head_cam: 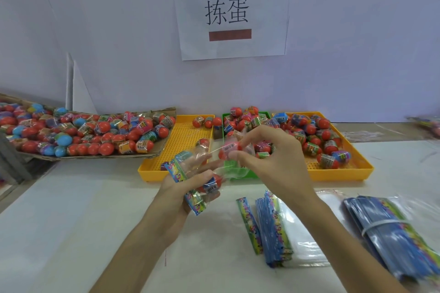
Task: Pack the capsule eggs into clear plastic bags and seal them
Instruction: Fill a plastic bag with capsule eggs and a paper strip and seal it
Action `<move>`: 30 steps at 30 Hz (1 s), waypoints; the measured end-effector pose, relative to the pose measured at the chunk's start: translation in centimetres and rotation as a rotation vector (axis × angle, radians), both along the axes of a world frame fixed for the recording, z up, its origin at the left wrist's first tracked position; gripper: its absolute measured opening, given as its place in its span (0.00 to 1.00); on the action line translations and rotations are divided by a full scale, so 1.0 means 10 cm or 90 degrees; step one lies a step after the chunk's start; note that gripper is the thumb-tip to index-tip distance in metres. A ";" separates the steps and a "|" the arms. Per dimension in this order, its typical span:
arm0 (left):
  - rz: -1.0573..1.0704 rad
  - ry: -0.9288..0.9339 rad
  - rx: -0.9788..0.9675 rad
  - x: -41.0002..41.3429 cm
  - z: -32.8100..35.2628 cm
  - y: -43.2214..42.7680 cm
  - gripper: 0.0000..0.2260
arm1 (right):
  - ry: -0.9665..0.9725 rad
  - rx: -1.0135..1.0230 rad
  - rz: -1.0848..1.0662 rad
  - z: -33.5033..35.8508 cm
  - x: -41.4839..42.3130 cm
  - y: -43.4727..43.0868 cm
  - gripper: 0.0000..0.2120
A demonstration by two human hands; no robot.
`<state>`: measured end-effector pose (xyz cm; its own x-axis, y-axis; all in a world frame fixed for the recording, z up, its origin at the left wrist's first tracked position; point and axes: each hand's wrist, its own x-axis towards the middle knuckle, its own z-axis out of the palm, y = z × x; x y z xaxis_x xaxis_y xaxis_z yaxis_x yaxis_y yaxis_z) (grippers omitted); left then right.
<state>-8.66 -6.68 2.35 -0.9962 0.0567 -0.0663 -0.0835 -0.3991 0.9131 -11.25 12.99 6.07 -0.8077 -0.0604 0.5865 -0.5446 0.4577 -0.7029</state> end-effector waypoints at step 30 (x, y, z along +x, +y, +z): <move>0.043 -0.009 0.045 0.06 0.11 0.06 0.15 | 0.054 0.058 0.132 -0.19 0.06 -0.28 0.14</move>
<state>-8.11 -6.05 3.44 -0.9969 -0.0051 -0.0785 -0.0670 -0.4676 0.8814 -10.64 10.23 4.18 -0.7203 -0.2761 0.6363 -0.6891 0.3891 -0.6113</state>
